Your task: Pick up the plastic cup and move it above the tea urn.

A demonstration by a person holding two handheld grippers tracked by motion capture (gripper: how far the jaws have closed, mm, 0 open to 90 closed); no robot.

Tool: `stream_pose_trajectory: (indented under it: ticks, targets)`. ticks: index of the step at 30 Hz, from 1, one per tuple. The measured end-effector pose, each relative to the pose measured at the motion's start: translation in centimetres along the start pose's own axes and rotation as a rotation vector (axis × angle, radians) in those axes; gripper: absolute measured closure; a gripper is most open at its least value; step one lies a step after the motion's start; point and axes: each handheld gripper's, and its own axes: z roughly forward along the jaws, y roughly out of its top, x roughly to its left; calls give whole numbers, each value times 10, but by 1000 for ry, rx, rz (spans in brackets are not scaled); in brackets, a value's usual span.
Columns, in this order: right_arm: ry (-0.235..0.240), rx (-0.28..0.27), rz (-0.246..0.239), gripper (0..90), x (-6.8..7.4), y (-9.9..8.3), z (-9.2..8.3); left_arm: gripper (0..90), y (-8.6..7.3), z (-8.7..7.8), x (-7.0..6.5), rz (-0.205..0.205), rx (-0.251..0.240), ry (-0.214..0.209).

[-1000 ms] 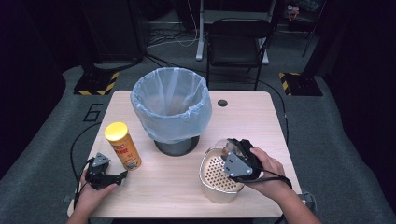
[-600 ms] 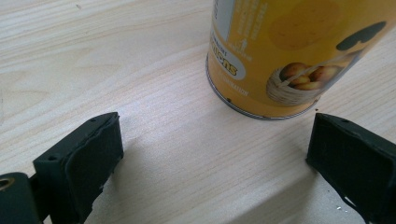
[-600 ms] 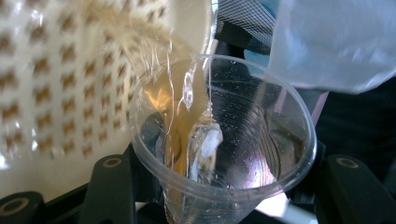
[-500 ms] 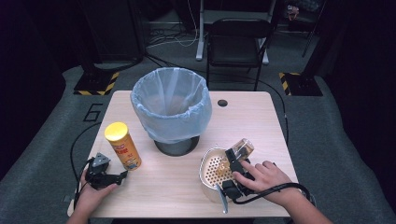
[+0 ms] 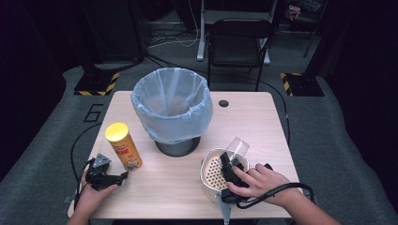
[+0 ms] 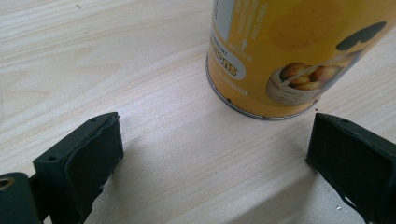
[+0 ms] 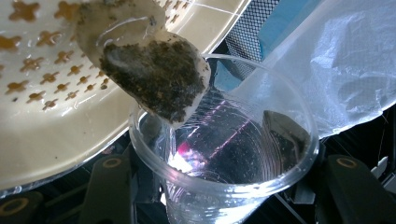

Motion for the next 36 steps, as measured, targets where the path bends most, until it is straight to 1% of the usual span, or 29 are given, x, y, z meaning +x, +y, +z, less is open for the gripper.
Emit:
stream_pose_trajectory:
  ticks: [2,3,4,6,7,8,9,11,13,16,18,20,21,22,30,31,34,35,36]
  targets:
    - [-14,2,-9,425,0,-1,0,33,0,0,0,0,0,0]
    - [-10,6,-20,425,-3,-2,0,33,0,0,0,0,0,0]
    - [-15,13,-3,425,-7,-6,-1,32,0,0,0,0,0,0]
    - [-18,25,41,424,-10,-8,-2,32,0,0,0,0,0,0]
    - [-18,25,41,424,-10,-8,-2,32,0,0,0,0,0,0]
    - [-22,22,64,424,-10,-9,-3,32,0,0,0,0,1,0]
    - [-22,21,73,424,-8,-9,-2,32,0,0,0,0,0,0]
    - [-21,22,64,424,-8,-8,-2,33,0,0,0,0,0,0]
    - [-16,19,43,424,-8,-8,-2,32,0,0,0,0,0,0]
    - [-14,18,49,425,-8,-8,-1,33,0,0,0,0,0,0]
    - [-14,17,66,425,-8,-7,-1,32,0,0,0,0,0,0]
    - [-12,15,71,425,-8,-7,-1,32,0,0,0,0,0,0]
    - [-8,-4,20,425,-11,-8,0,32,0,0,0,0,0,0]
    - [-4,-3,11,425,-12,-9,0,33,0,0,0,0,0,0]
    - [-9,-6,27,426,-13,-9,0,33,0,0,0,0,0,0]
    - [-11,-8,37,426,-12,-8,0,32,0,0,0,0,0,0]
    - [-9,-9,40,426,-11,-8,0,32,0,0,0,0,0,0]
    - [-11,1,53,426,-11,-9,0,32,0,0,0,0,0,0]
    - [-11,1,53,426,-11,-9,0,32,0,0,0,-1,0,0]
